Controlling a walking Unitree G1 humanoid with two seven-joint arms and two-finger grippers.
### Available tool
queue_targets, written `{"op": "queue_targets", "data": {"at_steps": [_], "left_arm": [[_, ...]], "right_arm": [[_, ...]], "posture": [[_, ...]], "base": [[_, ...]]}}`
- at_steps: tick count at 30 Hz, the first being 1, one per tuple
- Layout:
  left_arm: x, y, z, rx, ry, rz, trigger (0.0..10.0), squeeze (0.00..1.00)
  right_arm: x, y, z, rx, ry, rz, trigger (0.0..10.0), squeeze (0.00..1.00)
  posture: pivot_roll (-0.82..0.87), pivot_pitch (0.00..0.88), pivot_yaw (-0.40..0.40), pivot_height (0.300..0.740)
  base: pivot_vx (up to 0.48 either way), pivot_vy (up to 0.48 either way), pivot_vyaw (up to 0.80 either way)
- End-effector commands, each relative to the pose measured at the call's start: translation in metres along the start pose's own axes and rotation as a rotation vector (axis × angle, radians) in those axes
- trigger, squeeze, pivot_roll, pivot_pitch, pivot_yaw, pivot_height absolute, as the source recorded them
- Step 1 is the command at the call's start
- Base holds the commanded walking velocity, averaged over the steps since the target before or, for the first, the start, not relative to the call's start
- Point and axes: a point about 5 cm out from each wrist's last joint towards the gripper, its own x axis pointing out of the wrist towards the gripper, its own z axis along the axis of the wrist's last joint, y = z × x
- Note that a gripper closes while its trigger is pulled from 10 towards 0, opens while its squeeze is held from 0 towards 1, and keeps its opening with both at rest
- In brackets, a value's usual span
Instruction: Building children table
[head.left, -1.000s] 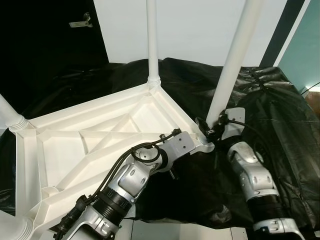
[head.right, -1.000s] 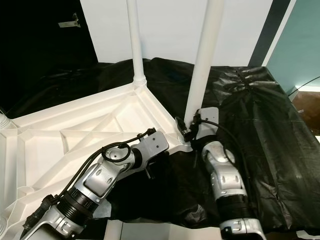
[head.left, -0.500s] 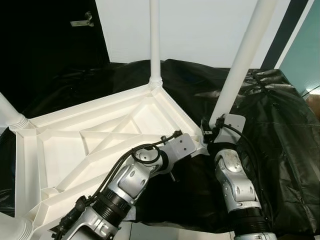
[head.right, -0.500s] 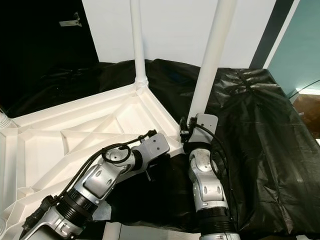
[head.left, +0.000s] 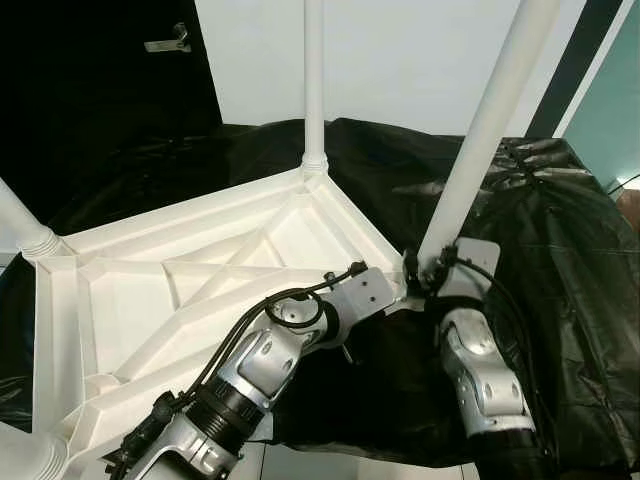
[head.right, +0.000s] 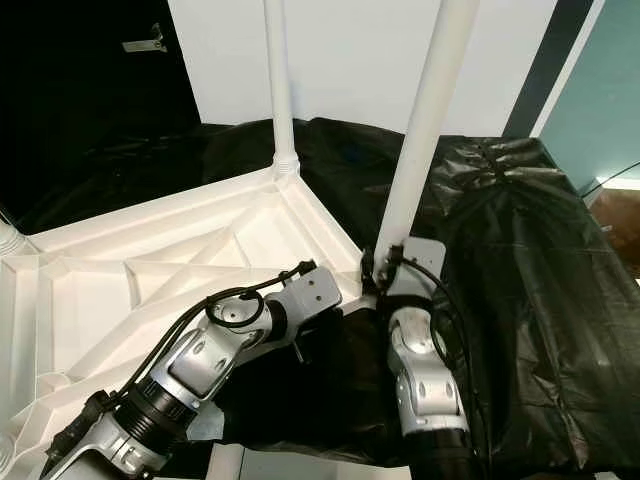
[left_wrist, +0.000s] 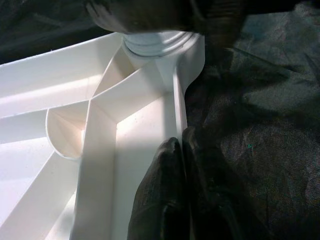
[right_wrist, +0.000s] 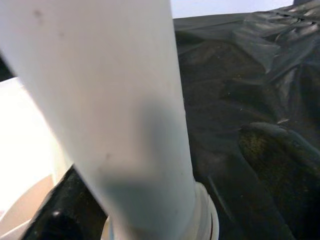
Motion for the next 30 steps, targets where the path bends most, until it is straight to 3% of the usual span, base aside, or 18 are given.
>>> {"op": "queue_targets", "data": {"at_steps": [1,6,7,8,9,16,17,18,19,26,27,28,30], "left_arm": [[-0.001,0.002,0.001,0.018,-0.001,0.021,10.0,0.00],[-0.002,0.002,0.001,0.014,-0.002,0.015,10.0,0.00],[-0.002,0.001,0.001,-0.008,-0.007,0.002,10.0,1.00],[-0.002,0.001,0.001,-0.008,-0.007,0.002,10.0,1.00],[-0.004,0.000,0.004,-0.026,-0.027,-0.016,10.0,1.00],[-0.015,-0.008,0.021,-0.047,-0.167,-0.073,10.0,1.00],[-0.021,-0.014,0.025,-0.094,-0.213,-0.122,10.0,0.29],[-0.021,-0.014,0.025,-0.094,-0.213,-0.122,10.0,0.29],[-0.026,-0.018,0.028,-0.138,-0.255,-0.156,10.0,0.00],[-0.051,-0.016,0.017,-0.233,-0.293,-0.174,10.0,0.00],[-0.064,-0.014,0.006,-0.270,-0.275,-0.168,10.0,0.00],[-0.064,-0.014,0.006,-0.270,-0.275,-0.168,10.0,0.00],[-0.090,-0.008,-0.013,-0.332,-0.243,-0.142,10.0,0.00]], "right_arm": [[-0.002,-0.003,0.007,0.018,-0.042,0.020,10.0,1.00],[-0.004,-0.004,0.014,0.040,-0.086,0.055,10.0,1.00],[-0.004,-0.003,0.018,0.050,-0.106,0.072,10.0,0.77],[-0.004,-0.003,0.018,0.050,-0.106,0.072,10.0,0.77],[-0.004,-0.001,0.020,0.063,-0.119,0.081,10.0,0.00],[-0.001,0.004,0.021,0.082,-0.122,0.080,10.0,0.00],[0.000,0.005,0.019,0.083,-0.118,0.081,10.0,0.00],[0.000,0.005,0.019,0.083,-0.118,0.081,10.0,0.00],[0.000,0.006,0.018,0.091,-0.116,0.083,10.0,0.00],[0.000,0.010,0.016,0.077,-0.114,0.111,10.0,0.00],[-0.001,0.011,0.014,0.072,-0.110,0.122,10.0,0.00],[-0.001,0.011,0.014,0.072,-0.110,0.122,10.0,0.00],[-0.002,0.010,0.010,0.075,-0.090,0.137,10.0,0.00]], "posture": [[-0.06,0.000,-0.008,0.740],[-0.07,0.000,-0.008,0.740],[-0.06,0.000,-0.008,0.740],[-0.06,0.000,-0.008,0.740],[-0.06,0.000,-0.009,0.740],[-0.03,0.000,-0.011,0.740],[-0.02,0.000,-0.011,0.740],[-0.02,0.000,-0.011,0.740],[-0.02,0.000,-0.011,0.740],[0.00,0.002,-0.009,0.740],[0.00,0.010,-0.008,0.740],[0.00,0.010,-0.008,0.740],[0.01,0.018,-0.011,0.740]], "base": [[0.000,0.000,0.00],[0.000,0.000,0.00],[0.000,0.000,0.00],[0.000,0.000,0.00],[0.000,0.000,0.00],[0.000,0.000,0.00],[0.000,0.000,0.00],[0.000,0.000,0.00],[0.000,0.000,0.00],[0.000,0.000,0.00],[0.000,0.000,0.00],[0.000,0.000,0.00],[0.000,0.000,0.00]]}}
